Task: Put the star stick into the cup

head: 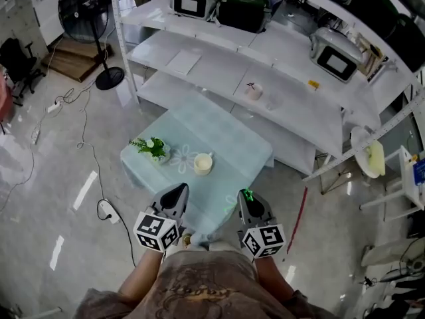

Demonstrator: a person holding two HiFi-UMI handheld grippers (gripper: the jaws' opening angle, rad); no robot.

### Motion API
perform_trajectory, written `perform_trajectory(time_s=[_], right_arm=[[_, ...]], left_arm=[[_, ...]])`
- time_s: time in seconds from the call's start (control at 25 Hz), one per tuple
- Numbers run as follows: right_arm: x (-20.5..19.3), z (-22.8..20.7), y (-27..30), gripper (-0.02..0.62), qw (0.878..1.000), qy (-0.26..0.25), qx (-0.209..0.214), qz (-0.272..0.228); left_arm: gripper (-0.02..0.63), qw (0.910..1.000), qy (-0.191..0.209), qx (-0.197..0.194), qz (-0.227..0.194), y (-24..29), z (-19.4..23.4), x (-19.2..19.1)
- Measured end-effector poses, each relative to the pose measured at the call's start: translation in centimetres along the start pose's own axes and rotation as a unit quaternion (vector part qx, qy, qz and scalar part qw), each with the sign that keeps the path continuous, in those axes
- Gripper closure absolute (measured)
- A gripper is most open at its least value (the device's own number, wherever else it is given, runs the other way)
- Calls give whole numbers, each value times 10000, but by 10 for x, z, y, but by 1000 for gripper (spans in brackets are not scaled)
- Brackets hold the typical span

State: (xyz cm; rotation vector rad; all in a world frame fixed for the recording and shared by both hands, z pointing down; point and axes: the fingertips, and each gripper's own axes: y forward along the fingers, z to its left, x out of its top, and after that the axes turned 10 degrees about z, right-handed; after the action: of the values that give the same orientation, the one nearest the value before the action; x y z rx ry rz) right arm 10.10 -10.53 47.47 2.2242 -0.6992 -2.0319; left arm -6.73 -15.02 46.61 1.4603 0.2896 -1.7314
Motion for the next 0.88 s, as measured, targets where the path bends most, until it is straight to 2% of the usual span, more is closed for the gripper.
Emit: perform_trajectory(time_s=[0.28, 0.88], right_arm=[[16, -3, 29, 575, 10000, -59, 35, -38], [63, -15, 94, 575, 9974, -303, 625, -195]], left_arm=[[586, 10000, -59, 7, 37, 15, 17, 6], [586, 9989, -269, 372, -60, 44, 44, 25]])
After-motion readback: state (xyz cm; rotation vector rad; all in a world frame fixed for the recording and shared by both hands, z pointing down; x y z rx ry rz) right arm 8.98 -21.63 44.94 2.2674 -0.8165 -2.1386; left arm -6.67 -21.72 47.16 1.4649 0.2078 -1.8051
